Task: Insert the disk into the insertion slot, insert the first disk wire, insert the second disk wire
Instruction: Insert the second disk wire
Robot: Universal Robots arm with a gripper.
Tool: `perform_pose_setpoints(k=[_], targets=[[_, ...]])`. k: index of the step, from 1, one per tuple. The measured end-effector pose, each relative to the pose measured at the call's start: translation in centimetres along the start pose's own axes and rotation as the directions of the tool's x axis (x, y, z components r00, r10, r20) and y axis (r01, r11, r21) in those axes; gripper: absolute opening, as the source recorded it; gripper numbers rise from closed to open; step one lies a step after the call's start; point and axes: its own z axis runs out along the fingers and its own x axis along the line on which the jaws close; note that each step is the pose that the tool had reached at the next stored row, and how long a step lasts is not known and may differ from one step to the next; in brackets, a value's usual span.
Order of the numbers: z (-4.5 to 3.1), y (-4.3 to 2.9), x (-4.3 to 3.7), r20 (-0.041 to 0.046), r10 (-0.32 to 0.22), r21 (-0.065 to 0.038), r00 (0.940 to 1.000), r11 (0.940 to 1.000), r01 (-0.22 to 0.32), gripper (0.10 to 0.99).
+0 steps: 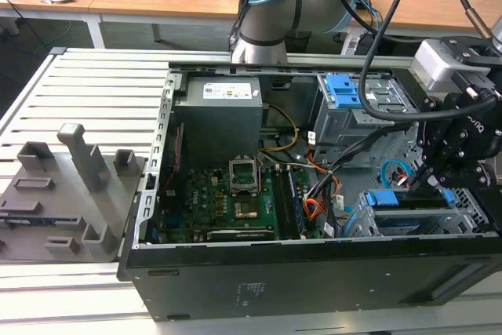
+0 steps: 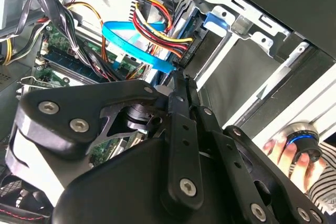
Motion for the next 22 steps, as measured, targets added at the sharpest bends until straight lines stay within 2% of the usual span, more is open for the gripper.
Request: perform_pose_setpoints(k=[4,7,9,12,19,20,22], targets=[[-0.02,0.0,0.0,-0.0001,0.0,0.0,1.0,1.0,0.0,0.173],[-0.04,0.0,0.0,-0.0002,0.0,0.0,1.0,1.0,0.0,0.357],[0.2,0.02,0.0,0.005,0.0,0.0,1.0,1.0,0.0,0.357],[1.02,-0.02,-0.01,0.0077,-0.001,0.0,1.0,1.0,0.001,0.357],[1.35,-0.04,-0.01,0.0096,-0.001,0.0,1.0,1.0,0.001,0.357],[1.35,-0.05,-0.01,0.0095,-0.001,0.0,1.0,1.0,0.001,0.282],[1.34,-0.05,-0.01,0.009,-0.001,0.0,1.0,1.0,0.001,0.188]])
